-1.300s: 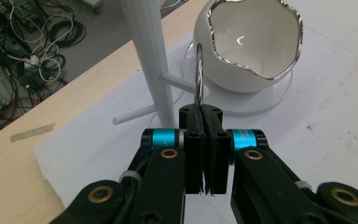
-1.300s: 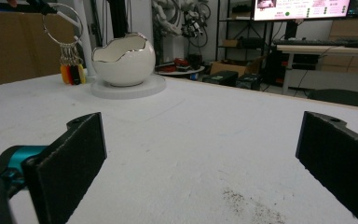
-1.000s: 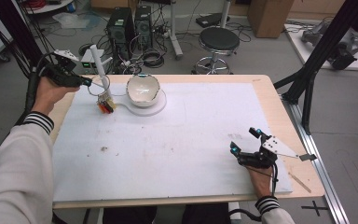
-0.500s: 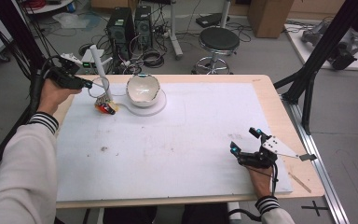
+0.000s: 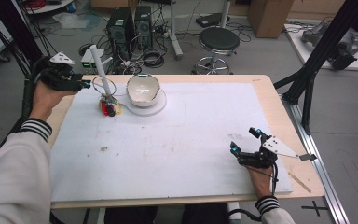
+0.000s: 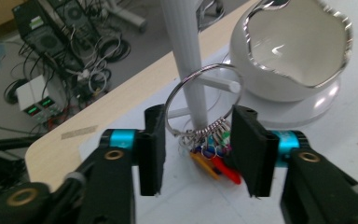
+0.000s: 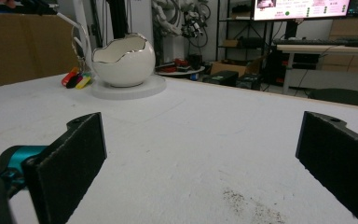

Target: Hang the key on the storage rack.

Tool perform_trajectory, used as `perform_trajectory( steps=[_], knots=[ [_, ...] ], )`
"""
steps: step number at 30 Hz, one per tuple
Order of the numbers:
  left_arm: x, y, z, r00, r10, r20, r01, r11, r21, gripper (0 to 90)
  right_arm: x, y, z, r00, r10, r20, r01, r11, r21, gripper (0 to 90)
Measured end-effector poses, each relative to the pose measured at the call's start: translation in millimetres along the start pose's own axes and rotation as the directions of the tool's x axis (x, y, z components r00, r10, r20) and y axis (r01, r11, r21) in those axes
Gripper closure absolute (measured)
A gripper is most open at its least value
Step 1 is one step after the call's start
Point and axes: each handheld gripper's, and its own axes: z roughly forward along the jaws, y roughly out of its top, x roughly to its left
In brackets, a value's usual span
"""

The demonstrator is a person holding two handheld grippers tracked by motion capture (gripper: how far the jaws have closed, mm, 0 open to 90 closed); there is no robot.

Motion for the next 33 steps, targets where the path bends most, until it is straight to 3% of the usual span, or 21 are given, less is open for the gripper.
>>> perform_trajectory(
  steps=[2, 4, 7, 9, 11, 14, 18, 23, 29, 33],
  knots=[
    [-2.1, -4.4, -9.5, 0.9992, -0.032, -0.025, 0.031, 0.9983, -0.049, 31.8, -0.3, 0.0, 0.2, 1.0000, 0.000, -0.001, 0.000, 1.000, -0.002, 1.1],
    [-5.3, -9.1, -17.5, 0.9983, -0.056, -0.012, 0.055, 0.9952, -0.081, 18.9, 0.0, 0.0, 0.0, 1.0000, 0.000, 0.000, 0.000, 1.000, 0.000, 1.2],
    [-13.5, -15.5, -28.2, 0.9988, -0.045, 0.018, 0.046, 0.9939, -0.100, 8.0, -0.2, 0.0, 0.2, 1.0000, 0.000, 0.000, 0.000, 1.000, -0.002, 1.1],
    [-22.4, -19.8, -35.0, 0.9990, -0.039, 0.021, 0.042, 0.9879, -0.149, 2.7, -0.2, 0.1, 0.2, 1.0000, -0.004, 0.001, 0.004, 1.000, -0.001, 1.1],
    [-33.6, -24.0, -40.2, 0.9995, -0.019, 0.024, 0.023, 0.9827, -0.184, 1.7, -0.3, 0.1, 0.3, 1.0000, -0.008, 0.000, 0.008, 1.000, -0.002, 1.1],
    [-49.0, -28.8, -44.1, 0.9979, 0.008, 0.065, 0.006, 0.9775, -0.211, 1.7, -0.5, 0.1, 0.8, 0.9999, -0.011, 0.002, 0.011, 1.000, -0.002, 1.1],
    [-70.9, -35.7, -47.7, 0.9939, 0.042, 0.102, -0.011, 0.9597, -0.281, 1.7, -0.3, 0.1, 0.7, 0.9999, -0.012, 0.001, 0.012, 1.000, -0.001, 1.2],
    [-91.5, -49.8, -49.6, 0.9898, 0.053, 0.132, -0.003, 0.9339, -0.357, 1.7, -0.1, 0.2, 0.6, 0.9999, -0.014, 0.003, 0.014, 1.000, 0.001, 1.1],
    [-107.3, -84.5, -48.8, 0.9886, 0.026, 0.148, 0.042, 0.8977, -0.439, 1.7, 1.1, 0.1, 0.5, 0.9999, -0.014, 0.001, 0.014, 1.000, 0.005, 1.1],
    [-114.5, -111.4, -43.1, 0.9874, 0.003, 0.158, 0.069, 0.8893, -0.452, 1.7, 1.3, 0.2, 0.4, 0.9999, -0.016, 0.002, 0.016, 1.000, 0.007, 1.1]
  ],
)
